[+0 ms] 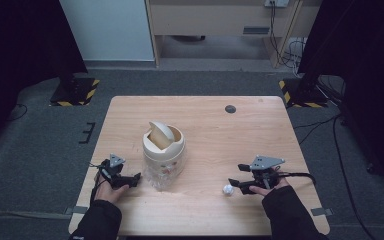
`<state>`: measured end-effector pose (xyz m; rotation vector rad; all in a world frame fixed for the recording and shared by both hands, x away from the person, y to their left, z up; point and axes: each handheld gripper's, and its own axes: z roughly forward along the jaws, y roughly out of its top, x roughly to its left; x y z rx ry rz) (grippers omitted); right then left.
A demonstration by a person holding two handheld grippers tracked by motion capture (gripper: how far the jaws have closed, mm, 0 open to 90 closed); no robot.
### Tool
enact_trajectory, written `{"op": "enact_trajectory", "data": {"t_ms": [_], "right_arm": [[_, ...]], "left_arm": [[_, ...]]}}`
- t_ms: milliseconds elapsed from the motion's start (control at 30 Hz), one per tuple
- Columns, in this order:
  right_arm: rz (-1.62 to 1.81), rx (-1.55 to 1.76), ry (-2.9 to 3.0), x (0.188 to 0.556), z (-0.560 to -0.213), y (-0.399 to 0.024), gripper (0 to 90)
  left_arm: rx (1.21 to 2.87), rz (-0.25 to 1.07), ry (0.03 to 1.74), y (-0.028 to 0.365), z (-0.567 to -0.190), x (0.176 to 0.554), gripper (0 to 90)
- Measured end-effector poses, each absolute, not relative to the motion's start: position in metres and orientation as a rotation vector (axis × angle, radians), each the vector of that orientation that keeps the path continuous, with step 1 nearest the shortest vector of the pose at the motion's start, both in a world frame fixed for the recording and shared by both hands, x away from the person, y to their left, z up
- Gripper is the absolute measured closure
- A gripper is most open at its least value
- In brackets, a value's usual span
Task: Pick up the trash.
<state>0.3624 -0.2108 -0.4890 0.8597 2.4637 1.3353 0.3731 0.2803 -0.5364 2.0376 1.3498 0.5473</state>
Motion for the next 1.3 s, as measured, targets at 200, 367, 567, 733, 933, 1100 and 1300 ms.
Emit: {"op": "enact_trajectory", "data": {"t_ms": [200, 367, 567, 733, 933, 1100, 1300], "right_arm": [[1.291, 0.853, 2.518, 0.361, -0.496, -0.206, 31.1], [1.228, 0.827, 2.587, 0.36, -0.505, -0.2, 32.0], [1.157, 0.801, 2.664, 0.36, -0.513, -0.194, 35.3], [1.139, 0.786, 2.709, 0.358, -0.515, -0.191, 42.6], [1.104, 0.77, 2.757, 0.359, -0.517, -0.189, 51.4], [1.072, 0.764, 2.779, 0.361, -0.518, -0.187, 60.2], [1.085, 0.768, 2.777, 0.363, -0.515, -0.187, 66.0]], "left_arm": [[2.037, 0.548, 1.35, 0.28, -0.536, 0.373, 0.0], [2.038, 0.547, 1.35, 0.28, -0.536, 0.373, 0.0], [2.037, 0.548, 1.35, 0.28, -0.536, 0.373, 0.0], [2.038, 0.548, 1.35, 0.28, -0.536, 0.373, 0.0], [2.038, 0.547, 1.35, 0.28, -0.536, 0.373, 0.0], [2.038, 0.547, 1.35, 0.28, -0.536, 0.373, 0.0], [2.037, 0.547, 1.35, 0.28, -0.536, 0.373, 0.0]]}}
